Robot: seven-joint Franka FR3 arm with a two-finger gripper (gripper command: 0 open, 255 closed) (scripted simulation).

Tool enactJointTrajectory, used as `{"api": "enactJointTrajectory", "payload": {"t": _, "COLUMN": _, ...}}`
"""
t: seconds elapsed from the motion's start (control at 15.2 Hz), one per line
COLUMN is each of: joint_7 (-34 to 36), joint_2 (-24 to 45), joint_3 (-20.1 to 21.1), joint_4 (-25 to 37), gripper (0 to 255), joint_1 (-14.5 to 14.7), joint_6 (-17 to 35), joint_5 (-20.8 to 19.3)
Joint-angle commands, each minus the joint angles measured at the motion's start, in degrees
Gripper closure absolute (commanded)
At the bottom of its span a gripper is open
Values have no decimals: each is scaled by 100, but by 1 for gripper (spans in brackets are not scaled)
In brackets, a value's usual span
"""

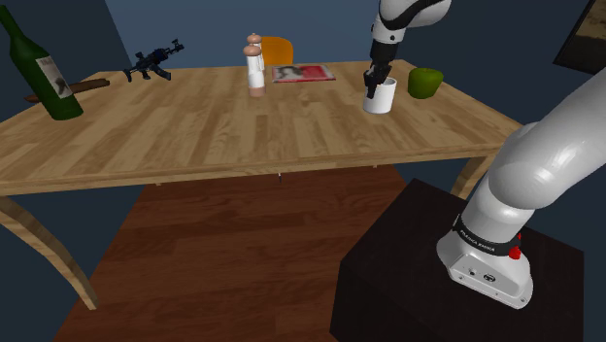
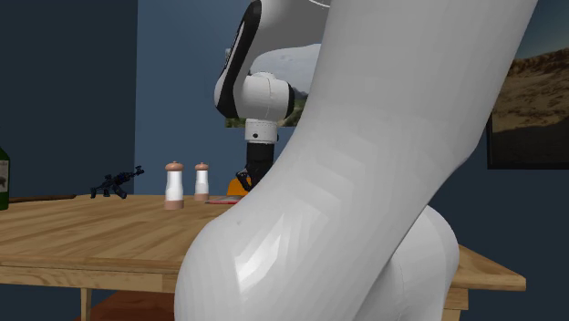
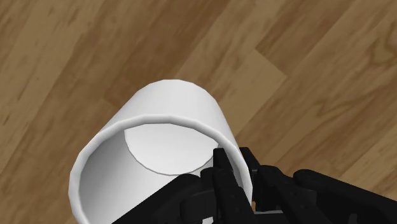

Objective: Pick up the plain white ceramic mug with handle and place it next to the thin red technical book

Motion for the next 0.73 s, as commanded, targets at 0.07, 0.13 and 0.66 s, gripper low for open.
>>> {"api": "enactJointTrajectory", "payload": {"t": 0.07, "joint_7": 6, "joint_2": -39, "joint_3": 15, "joint_4": 121, "gripper": 255, "joint_1": 1, "joint_6": -159, "joint_5": -1}}
{"api": "enactJointTrajectory", "payload": {"t": 0.13, "joint_7": 8, "joint_2": -55, "joint_3": 22, "joint_4": 185, "gripper": 255, "joint_1": 3, "joint_6": -238, "joint_5": 0}}
{"api": "enactJointTrajectory", "payload": {"t": 0.66, "joint_7": 19, "joint_2": -141, "joint_3": 73, "joint_4": 728, "gripper": 255, "joint_1": 16, "joint_6": -866, "joint_5": 13}}
